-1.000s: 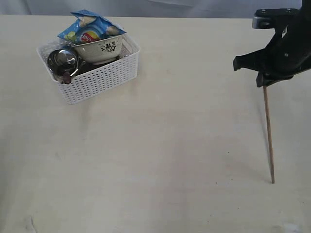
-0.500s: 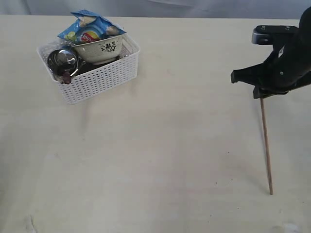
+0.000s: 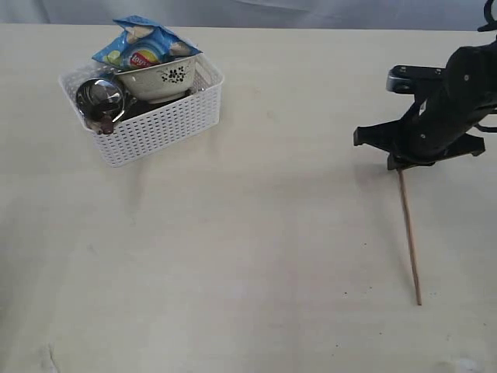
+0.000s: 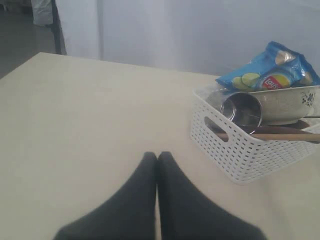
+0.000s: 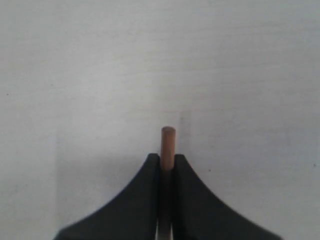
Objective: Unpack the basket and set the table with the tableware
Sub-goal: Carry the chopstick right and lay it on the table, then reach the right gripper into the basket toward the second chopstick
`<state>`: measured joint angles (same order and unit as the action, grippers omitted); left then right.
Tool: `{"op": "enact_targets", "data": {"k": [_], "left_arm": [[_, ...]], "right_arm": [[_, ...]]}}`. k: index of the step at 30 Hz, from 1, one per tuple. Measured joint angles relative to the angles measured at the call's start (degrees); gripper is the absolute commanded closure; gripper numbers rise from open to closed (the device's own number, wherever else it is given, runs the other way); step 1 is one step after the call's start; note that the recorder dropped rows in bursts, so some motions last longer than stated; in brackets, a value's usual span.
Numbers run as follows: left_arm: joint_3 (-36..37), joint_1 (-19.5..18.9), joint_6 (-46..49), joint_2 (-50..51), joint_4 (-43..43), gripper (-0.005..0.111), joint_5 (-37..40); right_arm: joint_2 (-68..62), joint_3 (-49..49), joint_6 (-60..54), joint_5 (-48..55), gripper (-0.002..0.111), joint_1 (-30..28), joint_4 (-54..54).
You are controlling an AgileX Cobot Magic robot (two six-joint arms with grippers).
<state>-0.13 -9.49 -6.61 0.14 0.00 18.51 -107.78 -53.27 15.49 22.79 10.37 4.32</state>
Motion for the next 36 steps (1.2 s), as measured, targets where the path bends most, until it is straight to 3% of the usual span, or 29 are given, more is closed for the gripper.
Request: {"op": "enact_targets", "data": {"k": [5, 7, 11, 13, 25, 36], "left_arm": [[0.0, 0.0, 0.0, 0.0, 0.0, 0.107, 0.0], [0.0, 0.0, 0.0, 0.0, 0.0, 0.107, 0.0], [0.0, 0.0, 0.0, 0.0, 0.0, 0.107, 0.0], [0.0, 0.0, 0.0, 0.0, 0.0, 0.107, 0.0], [0.0, 0.0, 0.0, 0.0, 0.0, 0.107, 0.0], [0.0, 0.0, 0.0, 0.0, 0.0, 0.107, 0.0]], "right_arm": [[-0.7, 0.0, 0.1, -2.1, 0.106, 0.0, -0.1], [-0.8, 0.0, 0.1, -2.2, 0.096, 0.0, -0.1], [-0.9, 0.0, 0.0, -2.3, 0.067, 0.0, -0.1], [-0.9, 0.0, 0.0, -2.3, 0.061, 0.0, -0.1], [0.7, -1.0, 0.0, -2.6, 0.062, 0.0, -0.1], [12.1, -6.9, -1.3, 2.5, 0.062, 0.0, -0.1]]}}
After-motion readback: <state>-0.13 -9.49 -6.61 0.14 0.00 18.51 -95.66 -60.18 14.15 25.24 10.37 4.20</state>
